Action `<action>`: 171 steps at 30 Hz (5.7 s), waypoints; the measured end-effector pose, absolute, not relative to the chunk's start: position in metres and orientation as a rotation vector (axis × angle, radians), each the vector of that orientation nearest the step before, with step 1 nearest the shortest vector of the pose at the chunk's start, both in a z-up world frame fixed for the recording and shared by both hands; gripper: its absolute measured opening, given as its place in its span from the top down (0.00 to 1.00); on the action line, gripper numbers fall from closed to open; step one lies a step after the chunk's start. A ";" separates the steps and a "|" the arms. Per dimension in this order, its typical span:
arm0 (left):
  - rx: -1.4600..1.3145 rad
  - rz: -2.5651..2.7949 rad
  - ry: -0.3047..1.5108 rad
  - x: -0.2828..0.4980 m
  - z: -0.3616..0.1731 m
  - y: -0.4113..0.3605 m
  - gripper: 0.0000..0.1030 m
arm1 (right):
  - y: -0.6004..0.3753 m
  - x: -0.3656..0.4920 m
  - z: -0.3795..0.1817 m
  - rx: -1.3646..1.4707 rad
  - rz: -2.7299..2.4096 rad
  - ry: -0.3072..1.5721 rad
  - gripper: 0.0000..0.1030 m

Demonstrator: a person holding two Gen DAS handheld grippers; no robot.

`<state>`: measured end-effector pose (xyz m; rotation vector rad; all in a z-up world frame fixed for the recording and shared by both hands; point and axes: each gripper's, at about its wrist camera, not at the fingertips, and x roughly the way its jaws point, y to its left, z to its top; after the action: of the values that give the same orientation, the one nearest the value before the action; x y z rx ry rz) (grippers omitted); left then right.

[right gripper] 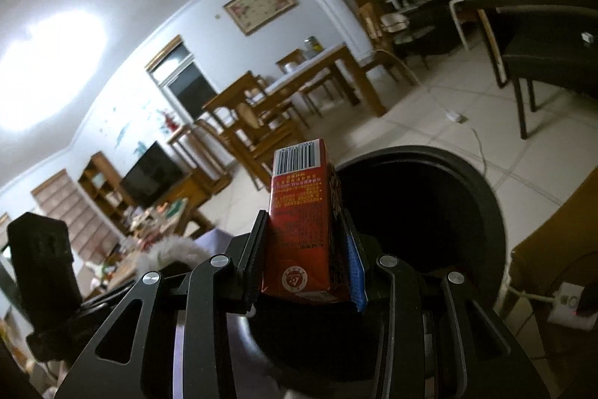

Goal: Collect trash
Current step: 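Carry both items over the black bin and open both tools, then grasp the blue packet with left tool while right tool grasps white plastic bag, then carry blue packet and white bag over the bin and open both tools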

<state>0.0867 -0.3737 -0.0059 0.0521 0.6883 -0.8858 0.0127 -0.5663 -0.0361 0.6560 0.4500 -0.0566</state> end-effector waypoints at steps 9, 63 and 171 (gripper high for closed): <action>0.093 -0.896 0.724 0.092 -0.020 -0.397 0.59 | -0.594 0.011 -0.061 0.706 -0.078 0.462 0.64; -0.051 -0.103 0.707 0.076 0.010 -0.003 0.11 | -0.210 0.118 0.042 0.325 0.499 0.702 0.20; 0.195 -0.846 0.744 0.097 -0.023 -0.406 0.16 | -0.627 0.031 -0.057 0.729 -0.042 0.459 0.21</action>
<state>0.0971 -0.4063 -0.0226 0.1955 0.7437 -0.8464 0.0315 -0.6271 -0.0570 0.7292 0.4590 -0.0416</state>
